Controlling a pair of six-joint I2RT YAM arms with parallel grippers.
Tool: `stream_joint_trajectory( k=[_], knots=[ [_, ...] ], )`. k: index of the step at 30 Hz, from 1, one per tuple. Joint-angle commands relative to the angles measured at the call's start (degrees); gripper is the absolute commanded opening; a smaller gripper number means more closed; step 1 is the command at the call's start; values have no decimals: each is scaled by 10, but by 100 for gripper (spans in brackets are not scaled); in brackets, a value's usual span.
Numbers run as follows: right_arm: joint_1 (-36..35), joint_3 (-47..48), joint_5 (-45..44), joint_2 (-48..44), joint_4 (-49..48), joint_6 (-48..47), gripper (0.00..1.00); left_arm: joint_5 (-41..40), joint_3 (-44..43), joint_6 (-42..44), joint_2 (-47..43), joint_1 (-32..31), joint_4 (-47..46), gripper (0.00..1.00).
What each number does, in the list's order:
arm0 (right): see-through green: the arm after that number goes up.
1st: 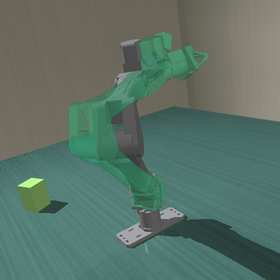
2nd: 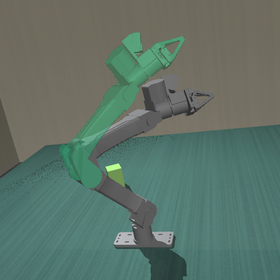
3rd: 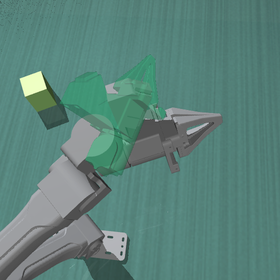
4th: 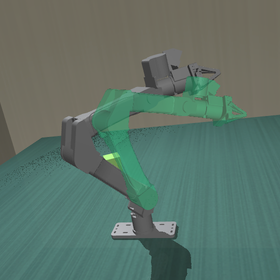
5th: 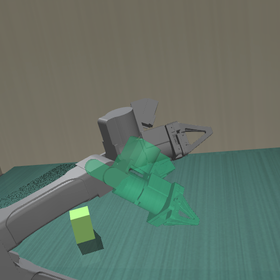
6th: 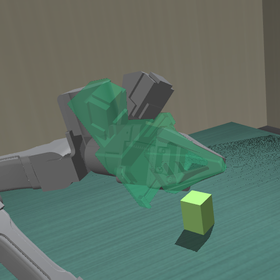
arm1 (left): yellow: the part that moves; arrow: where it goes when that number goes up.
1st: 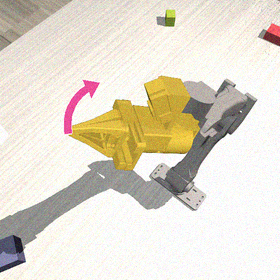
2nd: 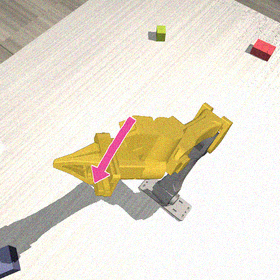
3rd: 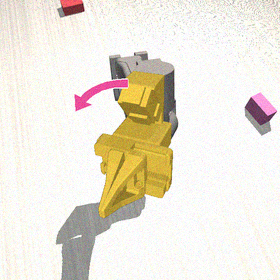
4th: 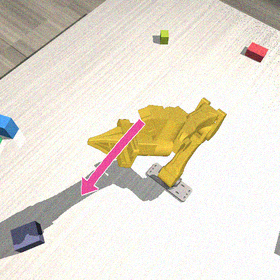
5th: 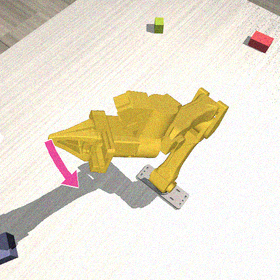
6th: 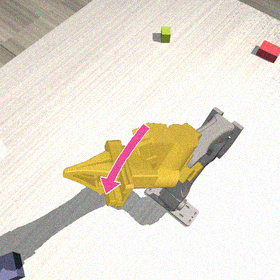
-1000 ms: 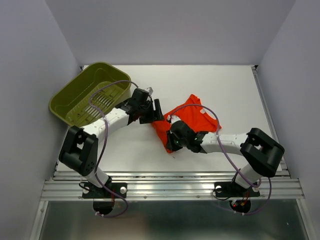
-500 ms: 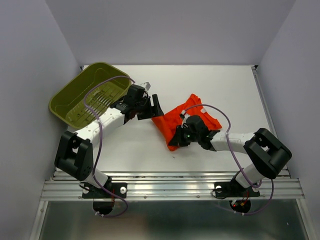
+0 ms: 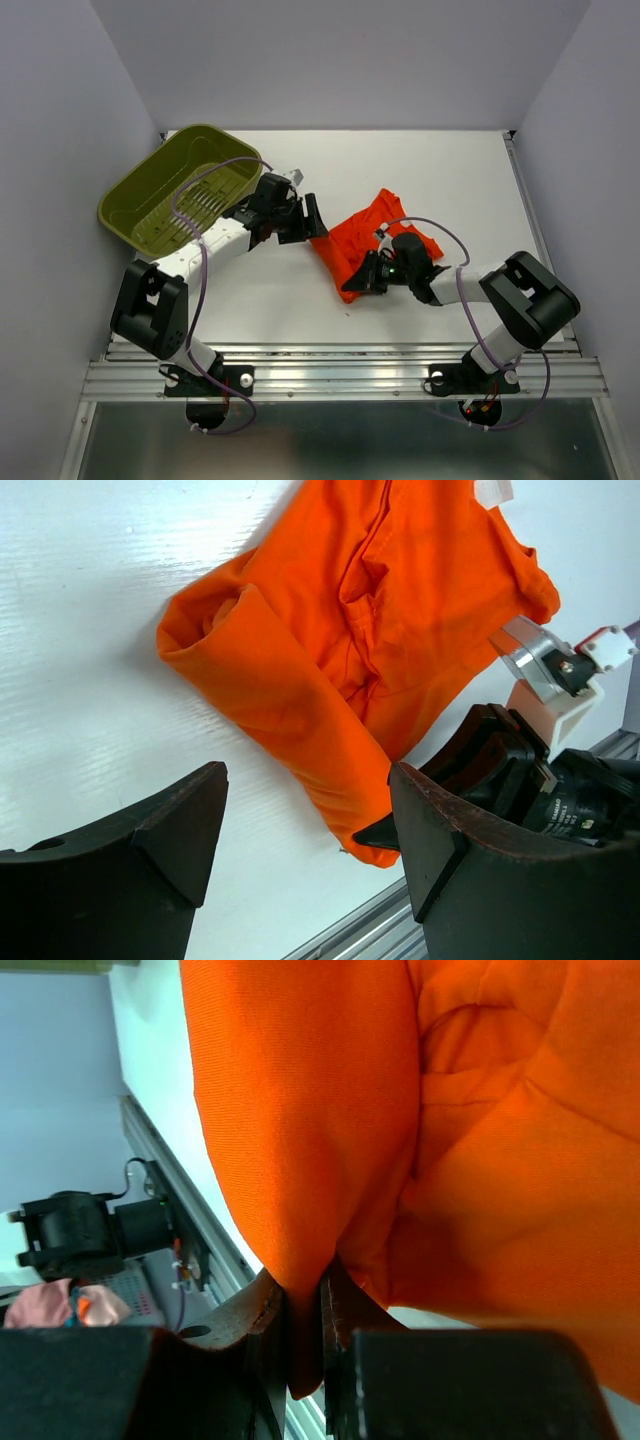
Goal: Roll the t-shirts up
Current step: Roll the T-shirt to the center of the board.
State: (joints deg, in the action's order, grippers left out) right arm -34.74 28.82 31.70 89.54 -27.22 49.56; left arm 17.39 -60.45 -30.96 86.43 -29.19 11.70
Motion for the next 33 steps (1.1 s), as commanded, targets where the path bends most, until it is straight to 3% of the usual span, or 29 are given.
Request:
stream_joint_trajectory(
  k=[1,10,24,28,33],
  knots=[
    [18,-23,55,15,-88,46,1,17,9,-5,0,-7,-39,76],
    [41,-49,78,37,-121,77,1,70,9,-29,43,-24,-113,72],
    [51,-57,80,47,-126,67,1,80,-29,-29,129,-30,-151,69],
    [51,-56,73,40,-113,51,17,82,-40,-29,145,-29,-156,68],
    [51,-31,43,8,-8,-2,49,83,-46,-30,162,-30,-158,67]
  ],
)
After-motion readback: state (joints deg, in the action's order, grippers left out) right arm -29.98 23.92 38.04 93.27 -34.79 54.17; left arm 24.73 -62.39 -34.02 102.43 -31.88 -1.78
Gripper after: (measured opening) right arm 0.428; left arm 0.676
